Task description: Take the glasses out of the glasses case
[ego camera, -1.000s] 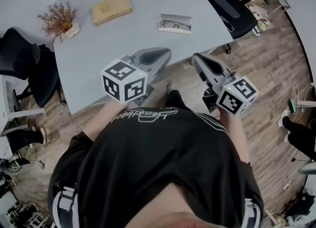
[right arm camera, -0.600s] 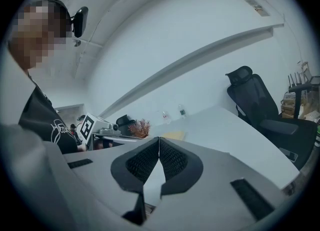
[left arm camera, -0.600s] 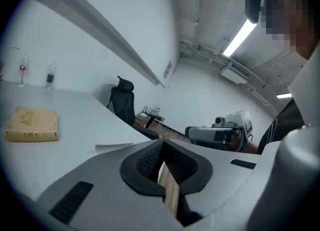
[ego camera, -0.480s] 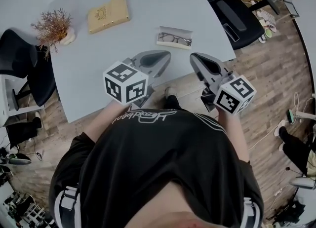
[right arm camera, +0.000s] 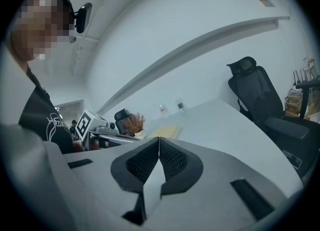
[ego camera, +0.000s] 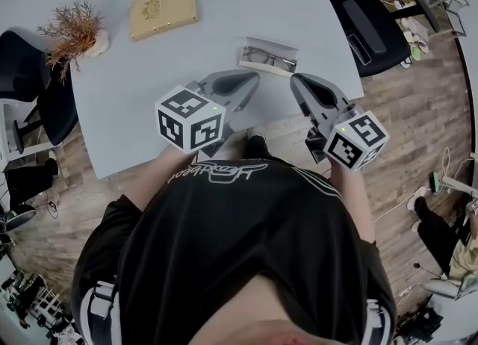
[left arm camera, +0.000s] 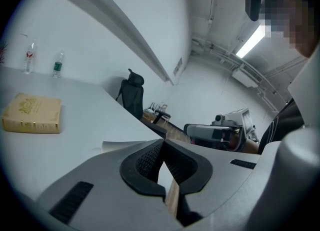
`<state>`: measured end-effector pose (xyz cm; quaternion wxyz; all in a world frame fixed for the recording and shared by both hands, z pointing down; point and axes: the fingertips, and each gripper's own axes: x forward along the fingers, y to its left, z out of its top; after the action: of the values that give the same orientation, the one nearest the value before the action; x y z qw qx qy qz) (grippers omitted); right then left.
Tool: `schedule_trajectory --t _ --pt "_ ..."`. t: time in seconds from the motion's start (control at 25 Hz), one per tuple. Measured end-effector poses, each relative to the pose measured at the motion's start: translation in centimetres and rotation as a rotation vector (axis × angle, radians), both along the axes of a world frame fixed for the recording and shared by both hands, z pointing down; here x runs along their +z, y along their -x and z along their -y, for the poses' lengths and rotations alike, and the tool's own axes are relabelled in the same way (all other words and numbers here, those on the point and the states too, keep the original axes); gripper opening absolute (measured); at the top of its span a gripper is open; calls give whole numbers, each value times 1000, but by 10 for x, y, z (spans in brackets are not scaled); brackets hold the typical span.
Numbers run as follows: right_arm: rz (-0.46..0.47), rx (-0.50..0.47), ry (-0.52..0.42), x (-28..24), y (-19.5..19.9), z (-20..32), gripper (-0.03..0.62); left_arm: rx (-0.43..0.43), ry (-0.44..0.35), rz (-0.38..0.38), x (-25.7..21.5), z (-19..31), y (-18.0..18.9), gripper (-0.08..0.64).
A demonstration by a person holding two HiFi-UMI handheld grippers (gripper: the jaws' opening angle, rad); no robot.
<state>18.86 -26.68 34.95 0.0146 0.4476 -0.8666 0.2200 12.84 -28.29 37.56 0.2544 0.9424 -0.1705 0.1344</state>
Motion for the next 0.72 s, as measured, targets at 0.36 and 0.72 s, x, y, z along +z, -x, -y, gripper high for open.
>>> schedule_trajectory --t 0.36,0.72 --pt "-181 -27 43 40 -11 28 9 -38 49 15 25 20 -4 8" --pt "-424 -150 61 83 1 53 9 -93 104 33 53 39 4 8"
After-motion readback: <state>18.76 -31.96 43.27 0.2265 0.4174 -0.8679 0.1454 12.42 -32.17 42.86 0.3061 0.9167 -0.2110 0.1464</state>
